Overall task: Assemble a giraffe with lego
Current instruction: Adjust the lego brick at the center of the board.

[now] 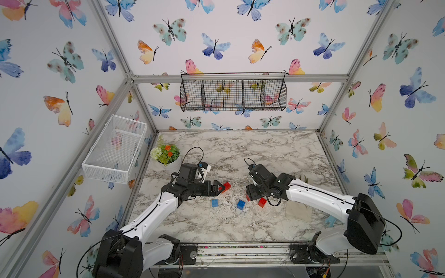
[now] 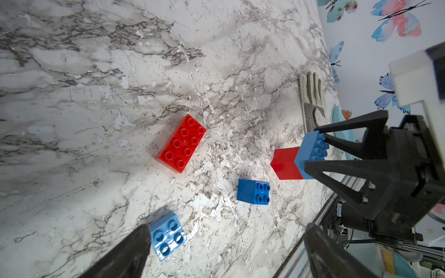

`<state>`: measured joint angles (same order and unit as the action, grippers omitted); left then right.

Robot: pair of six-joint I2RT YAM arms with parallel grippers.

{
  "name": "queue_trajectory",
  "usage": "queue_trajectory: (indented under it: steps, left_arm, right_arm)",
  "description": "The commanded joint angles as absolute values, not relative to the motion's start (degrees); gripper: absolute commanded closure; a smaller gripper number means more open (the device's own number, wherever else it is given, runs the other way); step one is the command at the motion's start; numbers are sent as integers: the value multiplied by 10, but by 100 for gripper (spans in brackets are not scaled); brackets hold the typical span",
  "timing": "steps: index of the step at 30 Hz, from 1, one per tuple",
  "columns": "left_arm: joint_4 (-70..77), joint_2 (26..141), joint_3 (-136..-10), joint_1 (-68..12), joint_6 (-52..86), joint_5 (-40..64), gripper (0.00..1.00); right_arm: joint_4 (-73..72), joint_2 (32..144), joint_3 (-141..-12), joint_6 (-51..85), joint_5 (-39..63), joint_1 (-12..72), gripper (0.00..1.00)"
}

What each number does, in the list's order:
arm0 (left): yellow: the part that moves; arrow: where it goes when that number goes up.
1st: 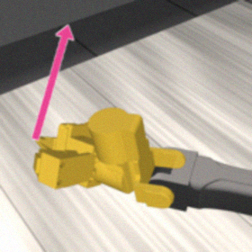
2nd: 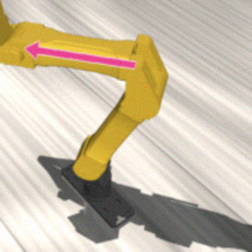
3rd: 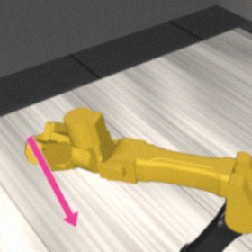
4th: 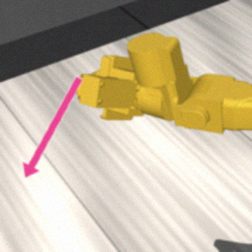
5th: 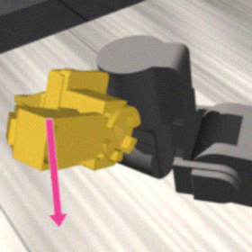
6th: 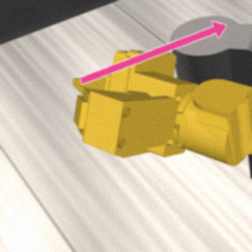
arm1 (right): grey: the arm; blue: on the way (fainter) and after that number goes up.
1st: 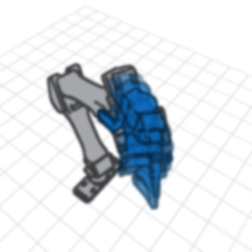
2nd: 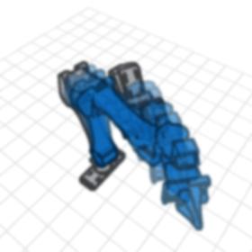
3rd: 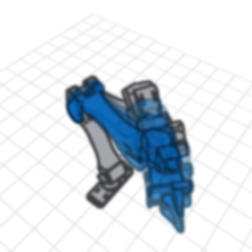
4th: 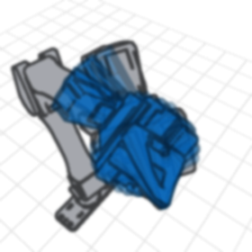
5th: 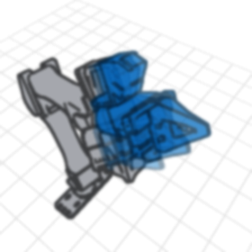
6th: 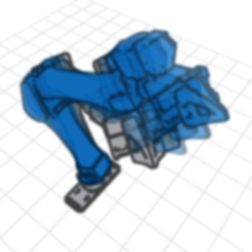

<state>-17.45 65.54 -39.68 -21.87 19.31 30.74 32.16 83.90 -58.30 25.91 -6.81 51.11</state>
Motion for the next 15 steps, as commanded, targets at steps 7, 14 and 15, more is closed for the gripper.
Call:
queue_trajectory:
  steps: [7, 14, 15]
  left_arm:
    - [-182, 664, -404, -222, 185, 304, 2]
    - [-181, 668, -405, -222, 184, 305, 2]
    - [-180, 668, -406, -222, 184, 305, 2]
  right_arm:
    - [384, 783, -548, 278, -51, 517, 43]
    - [397, 758, -514, 292, -40, 517, 43]
    - [398, 756, -510, 294, -40, 516, 43]
